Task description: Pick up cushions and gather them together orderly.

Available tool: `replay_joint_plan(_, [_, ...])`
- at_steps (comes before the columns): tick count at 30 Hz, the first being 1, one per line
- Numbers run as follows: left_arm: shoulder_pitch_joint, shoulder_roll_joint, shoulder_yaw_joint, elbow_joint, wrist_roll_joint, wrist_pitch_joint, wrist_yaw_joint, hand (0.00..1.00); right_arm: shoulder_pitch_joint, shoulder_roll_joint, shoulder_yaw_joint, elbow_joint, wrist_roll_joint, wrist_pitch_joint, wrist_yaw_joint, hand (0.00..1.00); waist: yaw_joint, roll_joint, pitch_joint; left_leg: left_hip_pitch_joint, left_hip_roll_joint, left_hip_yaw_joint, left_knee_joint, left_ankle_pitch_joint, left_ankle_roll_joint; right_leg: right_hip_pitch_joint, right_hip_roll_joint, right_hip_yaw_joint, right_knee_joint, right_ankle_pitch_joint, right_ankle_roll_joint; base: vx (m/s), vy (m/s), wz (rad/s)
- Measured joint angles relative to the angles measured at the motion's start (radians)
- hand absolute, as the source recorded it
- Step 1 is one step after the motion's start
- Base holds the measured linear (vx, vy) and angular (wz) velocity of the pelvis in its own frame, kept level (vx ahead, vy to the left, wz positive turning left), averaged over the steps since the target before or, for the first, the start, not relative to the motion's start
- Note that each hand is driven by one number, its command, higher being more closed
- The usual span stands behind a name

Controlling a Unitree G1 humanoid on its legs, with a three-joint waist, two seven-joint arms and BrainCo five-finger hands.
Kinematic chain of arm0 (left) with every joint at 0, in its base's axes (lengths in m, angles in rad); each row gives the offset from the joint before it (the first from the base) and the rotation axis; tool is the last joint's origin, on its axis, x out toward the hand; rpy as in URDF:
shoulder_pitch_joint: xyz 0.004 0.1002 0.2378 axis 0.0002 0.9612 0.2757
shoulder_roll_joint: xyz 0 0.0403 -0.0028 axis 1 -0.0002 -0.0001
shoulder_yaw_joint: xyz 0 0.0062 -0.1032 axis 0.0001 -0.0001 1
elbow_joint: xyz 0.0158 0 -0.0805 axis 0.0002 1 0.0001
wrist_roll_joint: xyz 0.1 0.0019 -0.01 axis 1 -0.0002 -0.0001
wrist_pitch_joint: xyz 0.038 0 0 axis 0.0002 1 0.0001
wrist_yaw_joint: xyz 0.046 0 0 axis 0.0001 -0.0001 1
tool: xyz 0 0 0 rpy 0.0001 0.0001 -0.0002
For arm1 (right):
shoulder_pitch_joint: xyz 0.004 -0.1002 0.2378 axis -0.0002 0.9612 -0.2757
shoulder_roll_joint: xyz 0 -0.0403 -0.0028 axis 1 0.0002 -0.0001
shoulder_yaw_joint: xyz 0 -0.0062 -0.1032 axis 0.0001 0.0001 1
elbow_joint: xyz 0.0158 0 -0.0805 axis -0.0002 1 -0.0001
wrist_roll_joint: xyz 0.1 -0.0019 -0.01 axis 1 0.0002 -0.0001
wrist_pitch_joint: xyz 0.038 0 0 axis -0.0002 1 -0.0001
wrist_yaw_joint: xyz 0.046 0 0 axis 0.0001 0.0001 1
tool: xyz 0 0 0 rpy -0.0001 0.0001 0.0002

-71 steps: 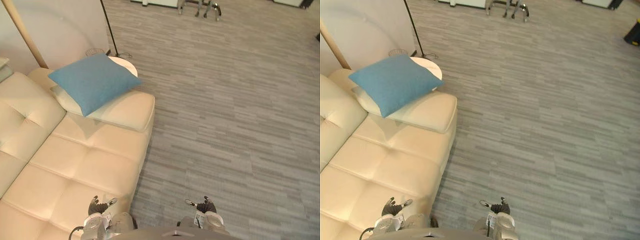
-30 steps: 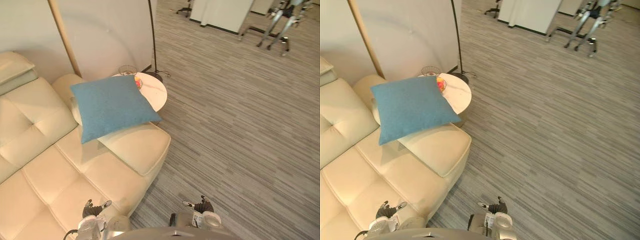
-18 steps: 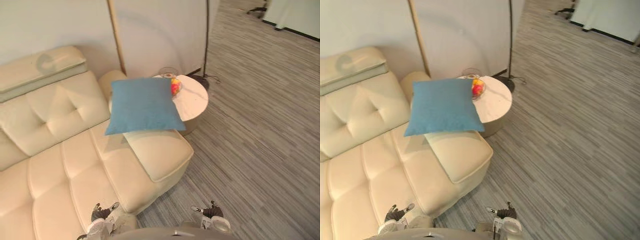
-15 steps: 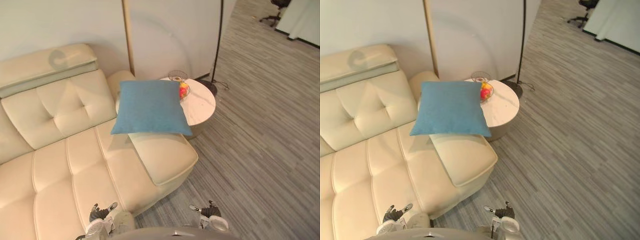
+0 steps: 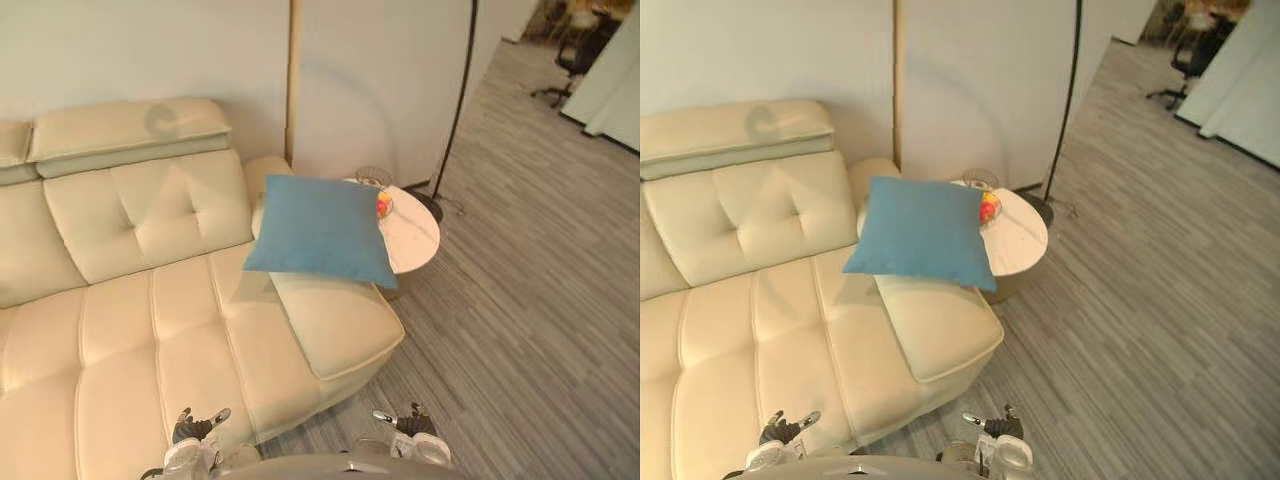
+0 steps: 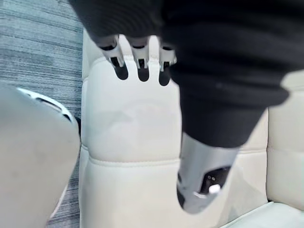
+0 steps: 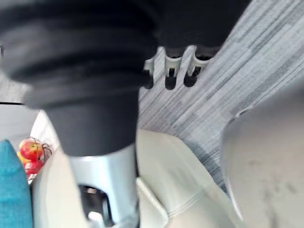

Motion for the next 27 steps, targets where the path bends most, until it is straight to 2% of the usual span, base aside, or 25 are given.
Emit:
replay_joint_plan(2, [0.002,0.003,0.003,-0.002,0.0,0.0,0.001,0.0,0.004,0.0,0.003,0.004,0.0,0.002,0.001,0.0,0.0,-0.017,-0.009,-0.033,-0.03,-0.031,-0.006,0.008,-0.009,0.017,-0.014,0.054,-0.186,0.003,0.005,-0.02,-0.118,0.59])
replay_joint_plan(3, [0.003,0.009,0.006,-0.005,0.0,-0.001,0.001,0.0,0.005,0.0,0.005,0.011,0.0,0.006,0.002,0.0,0.004,-0.039,-0.019,-0.039,-0.053,-0.034,-0.014,0.022,-0.019,0.015,-0.035,0.058,-0.23,0.01,0.012,0.03,-0.156,0.51])
replay_joint_plan(4, [0.0,0.008,0.007,0.002,-0.001,-0.001,0.002,0.0,0.008,0.003,-0.004,0.023,0.0,0.014,0.001,0.0,0.003,-0.048,-0.021,-0.028,-0.068,-0.055,-0.038,0.045,-0.024,0.012,-0.046,0.044,-0.223,0.042,0.033,0.11,-0.135,0.47])
replay_joint_plan(6, [0.001,-0.013,0.013,0.005,-0.002,-0.002,0.003,0.0,0.017,-0.016,-0.017,0.027,-0.001,0.015,0.0,0.0,0.002,-0.014,-0.034,-0.011,-0.052,-0.059,-0.081,0.084,-0.047,0.019,-0.035,0.027,-0.233,0.051,0.034,0.12,-0.126,0.29])
replay_joint_plan(8, [0.004,-0.026,0.016,0.008,-0.001,-0.002,0.003,0.0,0.013,-0.027,-0.016,0.039,-0.002,0.016,0.0,0.0,0.004,0.003,-0.035,0.007,-0.024,-0.064,-0.108,0.096,-0.061,0.052,-0.002,0.017,-0.288,0.075,0.035,0.07,-0.111,0.01])
replay_joint_plan(10, [0.003,-0.024,0.021,0.008,-0.001,-0.002,0.001,0.0,0.014,-0.024,-0.016,0.041,-0.002,0.016,0.0,0.0,0.003,0.001,-0.036,0.017,-0.007,-0.076,-0.132,0.103,-0.071,0.079,0.017,-0.001,-0.337,0.084,0.034,0.16,-0.09,0.03])
replay_joint_plan(14, [0.0,-0.01,0.001,0.006,-0.001,0.0,0.002,0.0,0.01,-0.018,-0.019,0.028,-0.001,0.016,-0.003,0.0,0.004,-0.005,-0.058,0.033,-0.002,-0.08,-0.182,0.118,-0.077,0.116,0.036,-0.002,-0.411,0.14,0.035,0.19,-0.03,0.01])
replay_joint_plan(20, [-0.012,0.036,-0.062,-0.129,-0.001,0.009,0.007,0.0,-0.006,-0.045,-0.063,-0.236,0.002,0.006,-0.018,0.0,-0.006,-0.01,-0.059,0.037,-0.013,-0.078,-0.195,0.107,-0.069,0.129,0.034,0.02,-0.448,0.159,0.04,0.13,0.028,-0.01])
replay_joint_plan(22, [-0.041,0.1,-0.066,-0.194,-0.003,0.007,0.016,0.0,-0.056,-0.099,-0.088,-0.252,0.002,-0.013,-0.027,0.0,-0.015,-0.013,-0.059,0.037,-0.015,-0.08,-0.21,0.108,-0.069,0.125,0.034,0.031,-0.454,0.161,0.039,0.04,0.04,0.0])
replay_joint_plan(27, [-0.139,0.223,-0.092,-0.249,-0.031,-0.001,0.048,0.0,-0.143,-0.191,-0.086,-0.252,0.025,-0.015,-0.044,0.0,-0.026,-0.007,-0.049,-0.008,-0.02,-0.086,-0.216,0.12,-0.061,0.078,0.032,0.033,-0.458,0.177,0.032,-0.02,0.003,0.01])
